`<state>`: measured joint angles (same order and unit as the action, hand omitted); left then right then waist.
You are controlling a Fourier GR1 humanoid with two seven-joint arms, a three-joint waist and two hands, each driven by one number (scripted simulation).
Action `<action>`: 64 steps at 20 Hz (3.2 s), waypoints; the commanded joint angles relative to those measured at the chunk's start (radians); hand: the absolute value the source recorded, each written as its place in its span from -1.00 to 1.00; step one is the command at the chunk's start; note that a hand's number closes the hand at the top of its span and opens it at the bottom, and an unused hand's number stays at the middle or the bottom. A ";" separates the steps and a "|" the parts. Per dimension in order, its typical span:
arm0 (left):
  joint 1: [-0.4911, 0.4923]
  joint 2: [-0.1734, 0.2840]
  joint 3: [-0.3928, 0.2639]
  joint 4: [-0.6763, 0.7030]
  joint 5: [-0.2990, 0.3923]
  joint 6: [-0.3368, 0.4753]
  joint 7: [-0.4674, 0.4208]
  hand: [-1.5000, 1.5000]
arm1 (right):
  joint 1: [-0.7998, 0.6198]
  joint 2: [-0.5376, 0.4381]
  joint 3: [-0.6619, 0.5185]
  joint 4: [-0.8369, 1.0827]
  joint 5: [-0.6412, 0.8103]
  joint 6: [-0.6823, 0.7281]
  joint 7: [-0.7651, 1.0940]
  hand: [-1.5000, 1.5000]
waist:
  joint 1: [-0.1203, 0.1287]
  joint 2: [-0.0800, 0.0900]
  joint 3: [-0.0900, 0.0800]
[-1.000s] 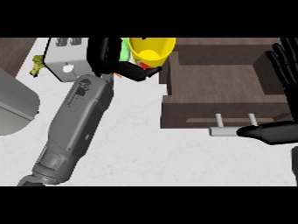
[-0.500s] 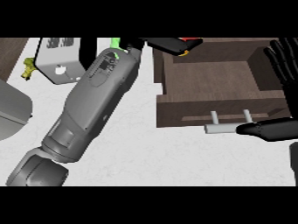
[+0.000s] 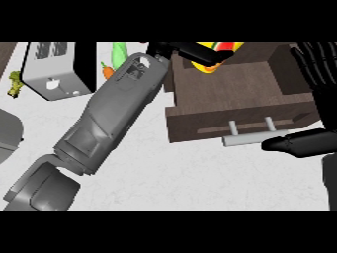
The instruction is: Pick up the cup, place it into the drawer and close the drawer
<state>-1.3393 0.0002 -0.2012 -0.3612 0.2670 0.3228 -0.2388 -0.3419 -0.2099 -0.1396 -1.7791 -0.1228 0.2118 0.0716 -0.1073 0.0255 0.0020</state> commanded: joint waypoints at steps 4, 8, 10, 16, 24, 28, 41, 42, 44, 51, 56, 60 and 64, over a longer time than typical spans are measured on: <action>0.029 0.000 -0.133 0.067 0.041 -0.066 0.042 1.00 | -0.023 -0.001 0.002 0.025 -0.018 0.025 -0.027 -1.00 | -0.055 0.012 0.001; 0.037 0.000 -0.167 0.068 0.053 -0.058 0.014 -1.00 | -0.075 0.000 0.030 0.008 -0.025 0.030 0.017 -1.00 | -0.091 0.024 0.000; 0.059 0.000 -0.149 0.040 0.106 -0.047 -0.010 -1.00 | -0.072 0.020 0.056 0.006 -0.022 0.039 -0.007 -1.00 | -0.103 0.027 0.000; 0.070 0.000 -0.097 -0.024 0.232 -0.082 -0.098 -1.00 | -0.078 0.032 0.145 0.004 -0.152 0.202 -0.003 1.00 | -0.105 0.027 -0.002; 0.081 0.000 -0.052 -0.048 0.340 -0.029 -0.247 -1.00 | -0.020 -0.127 0.302 0.005 -0.138 0.447 0.116 1.00 | -0.055 0.007 -0.003; 0.055 0.000 -0.055 -0.020 0.359 -0.036 -0.243 -1.00 | -0.005 -0.184 0.312 0.007 -0.010 0.429 0.156 -1.00 | 0.007 -0.005 -0.002; 0.188 0.037 -0.015 -0.098 0.399 -0.117 -0.311 -1.00 | 0.009 -0.118 0.501 0.402 0.556 0.197 -0.104 -1.00 | 0.129 -0.019 -0.001; 0.219 0.023 -0.023 -0.108 0.397 -0.124 -0.331 -1.00 | -0.036 -0.131 0.482 0.504 0.562 0.198 -0.162 -1.00 | 0.146 -0.016 -0.001; 0.224 0.038 -0.012 -0.129 0.404 -0.119 -0.320 -1.00 | -0.047 -0.105 0.520 0.629 0.637 0.130 -0.230 -1.00 | 0.158 -0.014 0.000; 0.347 0.103 -0.018 -0.239 0.403 -0.163 -0.306 -1.00 | -0.273 -0.090 0.398 1.030 0.652 0.036 -0.389 1.00 | 0.197 -0.013 0.001; 0.416 0.149 -0.044 -0.295 0.395 -0.229 -0.286 -1.00 | -0.403 -0.110 0.294 1.164 0.614 -0.026 -0.467 1.00 | 0.239 -0.003 0.003; 0.417 0.160 -0.026 -0.339 0.414 -0.212 -0.250 -1.00 | -0.520 -0.130 0.208 1.261 0.573 -0.056 -0.479 1.00 | 0.251 0.002 0.003; 0.481 0.168 -0.052 -0.361 0.401 -0.259 -0.275 -1.00 | -0.596 -0.179 0.157 1.298 0.551 -0.068 -0.437 1.00 | 0.279 0.012 0.002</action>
<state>-0.8979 0.1575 -0.2458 -0.6980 0.6700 0.0894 -0.5030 -0.7842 -0.3187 0.1004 -0.5537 0.4403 0.2075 -0.4127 0.1396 0.0253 0.0103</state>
